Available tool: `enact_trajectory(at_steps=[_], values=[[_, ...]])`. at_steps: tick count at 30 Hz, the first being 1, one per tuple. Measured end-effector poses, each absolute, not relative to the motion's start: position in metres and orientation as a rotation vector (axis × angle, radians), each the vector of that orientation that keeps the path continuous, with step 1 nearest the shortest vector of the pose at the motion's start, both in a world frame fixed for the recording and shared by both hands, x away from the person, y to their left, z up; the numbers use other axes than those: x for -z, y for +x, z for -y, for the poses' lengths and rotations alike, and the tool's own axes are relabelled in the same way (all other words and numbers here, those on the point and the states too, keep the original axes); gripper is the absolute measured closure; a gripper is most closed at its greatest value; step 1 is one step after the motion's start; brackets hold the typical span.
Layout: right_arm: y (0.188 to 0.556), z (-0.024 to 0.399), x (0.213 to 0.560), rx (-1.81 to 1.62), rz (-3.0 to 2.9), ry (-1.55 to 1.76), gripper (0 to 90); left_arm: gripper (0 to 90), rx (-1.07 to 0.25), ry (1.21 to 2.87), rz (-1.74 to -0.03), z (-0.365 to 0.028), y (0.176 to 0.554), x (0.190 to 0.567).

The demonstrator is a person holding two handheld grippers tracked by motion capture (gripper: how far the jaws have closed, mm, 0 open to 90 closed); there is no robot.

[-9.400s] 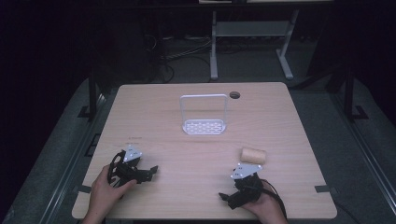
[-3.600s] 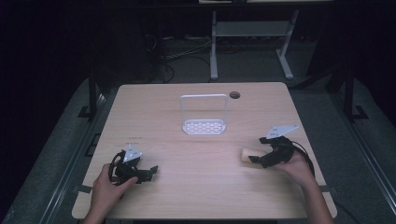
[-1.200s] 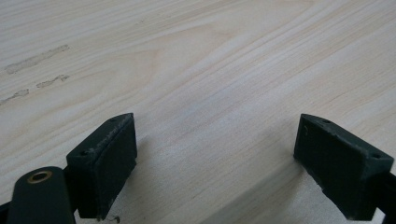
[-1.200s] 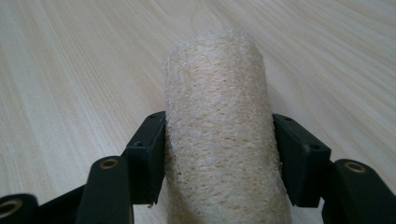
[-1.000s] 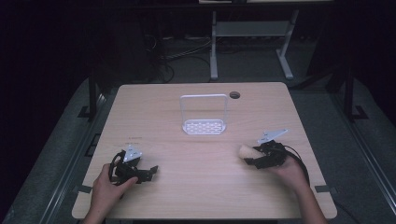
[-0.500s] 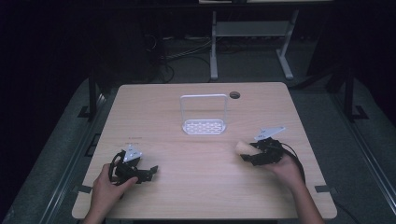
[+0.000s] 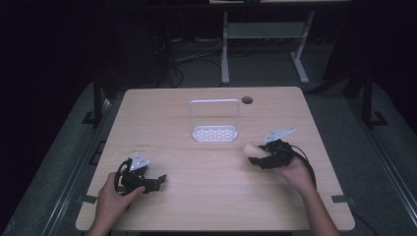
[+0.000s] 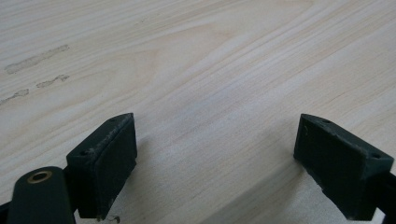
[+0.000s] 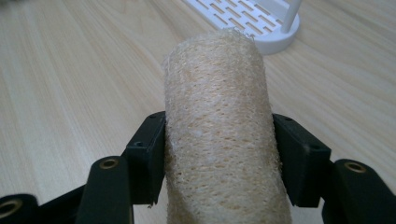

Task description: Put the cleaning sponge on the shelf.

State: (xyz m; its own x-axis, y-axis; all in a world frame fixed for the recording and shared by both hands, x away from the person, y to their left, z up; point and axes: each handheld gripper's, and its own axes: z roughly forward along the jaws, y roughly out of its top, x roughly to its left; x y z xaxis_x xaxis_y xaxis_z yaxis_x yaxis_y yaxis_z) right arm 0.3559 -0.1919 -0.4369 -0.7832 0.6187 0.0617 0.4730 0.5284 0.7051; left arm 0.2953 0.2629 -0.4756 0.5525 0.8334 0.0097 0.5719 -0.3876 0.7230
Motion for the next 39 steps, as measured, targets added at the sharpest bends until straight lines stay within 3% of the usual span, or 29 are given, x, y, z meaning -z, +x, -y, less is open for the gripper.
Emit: enact_trajectory(at_steps=[39], values=[[0.386,0.143,0.425,-1.138,-2.566,0.855,40.3,12.6,-0.494,2.106,-1.125,-0.263,0.295,0.476]])
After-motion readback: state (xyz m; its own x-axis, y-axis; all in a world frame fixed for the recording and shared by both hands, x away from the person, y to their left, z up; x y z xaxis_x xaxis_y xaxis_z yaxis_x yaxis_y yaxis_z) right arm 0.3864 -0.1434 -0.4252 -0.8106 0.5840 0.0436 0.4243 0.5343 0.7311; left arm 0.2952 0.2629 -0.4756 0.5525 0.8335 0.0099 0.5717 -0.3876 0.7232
